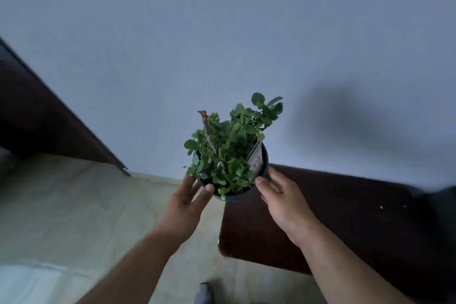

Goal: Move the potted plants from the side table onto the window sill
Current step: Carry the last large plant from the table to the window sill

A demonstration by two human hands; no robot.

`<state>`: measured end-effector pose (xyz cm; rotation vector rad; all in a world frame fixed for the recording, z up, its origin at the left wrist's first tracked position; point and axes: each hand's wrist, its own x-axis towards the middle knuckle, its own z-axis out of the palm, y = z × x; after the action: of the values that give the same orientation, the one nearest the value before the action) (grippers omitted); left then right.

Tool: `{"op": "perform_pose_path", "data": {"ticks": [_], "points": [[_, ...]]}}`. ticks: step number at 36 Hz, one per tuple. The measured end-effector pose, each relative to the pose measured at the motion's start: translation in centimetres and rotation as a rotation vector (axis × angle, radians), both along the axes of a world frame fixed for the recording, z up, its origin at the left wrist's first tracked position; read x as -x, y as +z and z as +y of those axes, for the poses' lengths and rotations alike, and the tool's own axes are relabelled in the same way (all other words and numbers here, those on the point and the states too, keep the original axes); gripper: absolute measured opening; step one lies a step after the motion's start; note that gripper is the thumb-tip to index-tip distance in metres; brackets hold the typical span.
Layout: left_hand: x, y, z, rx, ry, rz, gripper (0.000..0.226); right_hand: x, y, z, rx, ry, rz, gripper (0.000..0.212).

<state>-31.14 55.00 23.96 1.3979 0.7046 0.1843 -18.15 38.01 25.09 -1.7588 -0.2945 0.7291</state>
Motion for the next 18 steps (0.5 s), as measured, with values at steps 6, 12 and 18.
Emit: {"op": "perform_pose_path", "data": {"ticks": [6,12,18], "points": [[7.1,7.2,2.7,-0.034,0.184,-0.099,0.03,4.4,7.0,6.2,-0.07,0.199,-0.085,0.03],[15.9,11.4,6.4,-0.066,0.365,-0.126,0.033,10.5,10.8,13.4,-0.056,0.402,-0.164,0.025],[26.0,12.3,11.5,-0.085,0.554,-0.14,0.039,19.0,12.4,22.0,-0.055,0.605,-0.224,0.024]]}}
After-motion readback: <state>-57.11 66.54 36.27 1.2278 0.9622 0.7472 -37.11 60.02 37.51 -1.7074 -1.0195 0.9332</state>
